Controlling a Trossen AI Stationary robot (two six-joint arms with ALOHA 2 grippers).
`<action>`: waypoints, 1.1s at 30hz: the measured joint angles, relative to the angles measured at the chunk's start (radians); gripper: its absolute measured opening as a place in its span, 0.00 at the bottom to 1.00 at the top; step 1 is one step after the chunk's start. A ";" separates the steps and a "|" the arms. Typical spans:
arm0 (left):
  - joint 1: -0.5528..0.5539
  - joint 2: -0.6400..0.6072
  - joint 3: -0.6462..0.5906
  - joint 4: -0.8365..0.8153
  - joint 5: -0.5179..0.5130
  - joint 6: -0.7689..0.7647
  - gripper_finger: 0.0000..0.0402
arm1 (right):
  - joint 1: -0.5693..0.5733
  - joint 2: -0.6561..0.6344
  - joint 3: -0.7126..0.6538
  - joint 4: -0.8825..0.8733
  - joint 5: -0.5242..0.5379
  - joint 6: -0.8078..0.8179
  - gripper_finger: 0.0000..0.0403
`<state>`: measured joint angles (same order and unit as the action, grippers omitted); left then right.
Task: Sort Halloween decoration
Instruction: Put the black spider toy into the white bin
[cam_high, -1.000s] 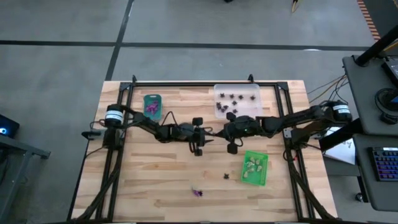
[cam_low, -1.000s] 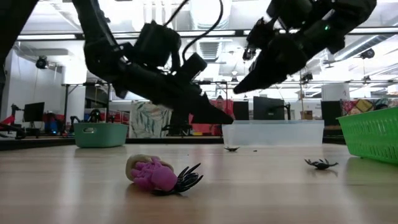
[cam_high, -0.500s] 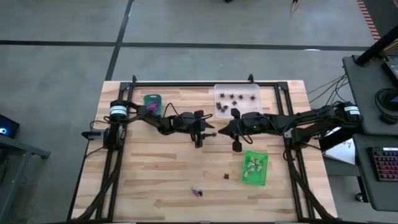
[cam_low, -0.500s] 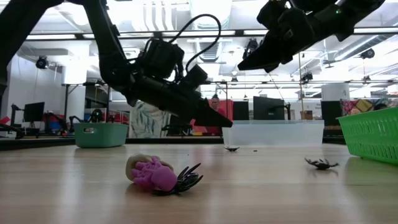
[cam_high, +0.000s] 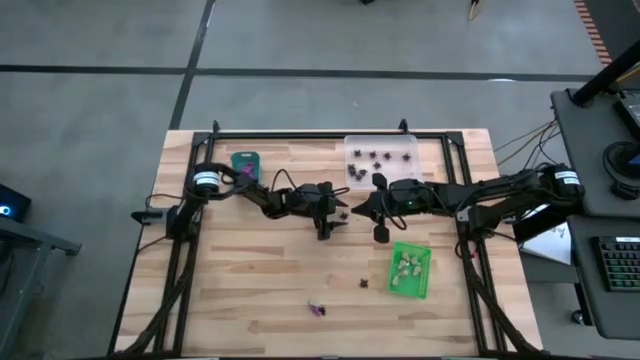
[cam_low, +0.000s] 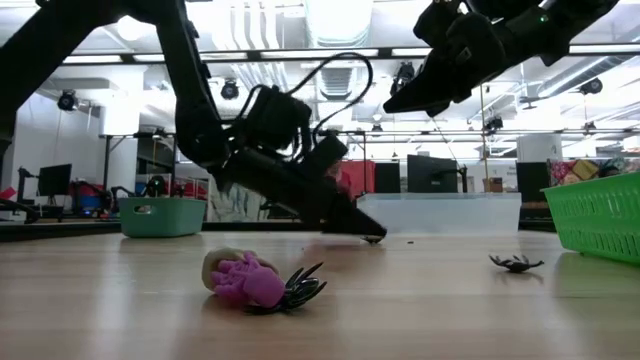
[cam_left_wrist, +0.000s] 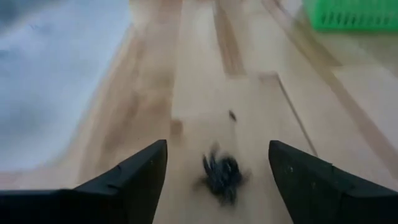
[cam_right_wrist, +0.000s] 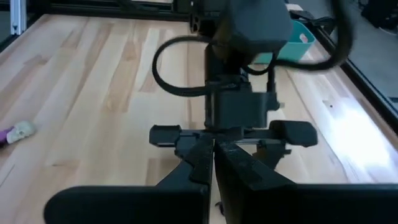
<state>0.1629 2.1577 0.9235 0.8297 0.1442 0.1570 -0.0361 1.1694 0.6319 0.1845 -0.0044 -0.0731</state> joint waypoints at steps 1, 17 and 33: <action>0.000 0.004 -0.003 -0.007 0.005 0.001 0.66 | 0.000 0.000 0.000 -0.001 0.000 0.004 0.02; 0.016 0.050 -0.001 0.025 0.056 0.019 0.48 | 0.000 0.001 0.000 0.002 0.000 0.023 0.02; 0.016 0.052 -0.003 0.037 0.065 0.026 0.30 | 0.000 0.002 0.000 0.003 0.000 0.021 0.02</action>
<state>0.1791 2.2093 0.9207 0.8664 0.2097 0.1825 -0.0357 1.1712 0.6319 0.1875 -0.0044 -0.0521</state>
